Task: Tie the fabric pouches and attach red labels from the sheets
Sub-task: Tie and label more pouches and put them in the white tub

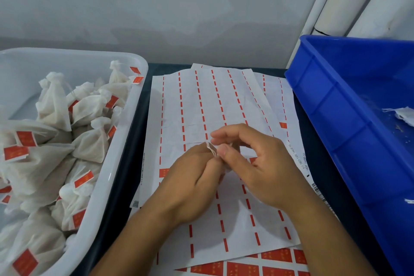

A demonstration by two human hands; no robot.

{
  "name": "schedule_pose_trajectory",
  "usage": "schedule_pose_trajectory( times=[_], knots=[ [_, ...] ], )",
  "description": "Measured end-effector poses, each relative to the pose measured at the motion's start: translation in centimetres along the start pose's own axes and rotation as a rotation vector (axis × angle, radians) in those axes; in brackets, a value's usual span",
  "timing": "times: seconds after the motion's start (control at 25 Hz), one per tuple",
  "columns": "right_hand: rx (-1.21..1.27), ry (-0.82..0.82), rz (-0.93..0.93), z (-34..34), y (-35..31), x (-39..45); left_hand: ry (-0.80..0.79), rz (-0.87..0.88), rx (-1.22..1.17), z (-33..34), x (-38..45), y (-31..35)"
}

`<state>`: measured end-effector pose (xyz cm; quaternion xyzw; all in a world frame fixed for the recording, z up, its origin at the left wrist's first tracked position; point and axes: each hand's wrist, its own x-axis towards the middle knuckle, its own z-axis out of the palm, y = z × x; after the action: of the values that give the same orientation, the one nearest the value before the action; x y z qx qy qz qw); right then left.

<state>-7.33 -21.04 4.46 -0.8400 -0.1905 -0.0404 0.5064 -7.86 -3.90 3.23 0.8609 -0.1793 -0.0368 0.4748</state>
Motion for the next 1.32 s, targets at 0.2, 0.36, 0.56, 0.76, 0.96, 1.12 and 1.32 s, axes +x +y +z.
schedule_pose_trajectory(
  times=[0.2,0.36,0.56,0.76,0.96,1.12,1.32],
  knots=[
    [-0.062,0.009,0.025,-0.1,0.2,0.0,0.124,-0.144,-0.106,0.1,0.4,-0.6],
    [-0.020,-0.007,0.044,-0.1,0.2,-0.1,0.179,-0.221,-0.213,-0.4,0.7,-0.5],
    [-0.040,-0.017,-0.028,0.0,0.1,0.0,0.203,-0.303,-0.396,-0.7,0.9,-0.3],
    [-0.038,-0.042,-0.018,0.2,0.1,0.0,0.216,-0.353,-0.410,-0.8,0.8,0.0],
    [-0.072,-0.060,-0.027,0.1,0.4,0.0,0.246,-0.376,-0.440,-0.8,0.9,0.3],
    [-0.135,0.004,-0.014,0.0,0.7,0.1,0.156,-0.386,-0.398,-0.8,0.8,-0.5],
    [-0.117,0.066,0.014,-0.1,0.9,0.2,0.045,-0.270,-0.380,-1.1,0.7,-0.2]
  ],
)
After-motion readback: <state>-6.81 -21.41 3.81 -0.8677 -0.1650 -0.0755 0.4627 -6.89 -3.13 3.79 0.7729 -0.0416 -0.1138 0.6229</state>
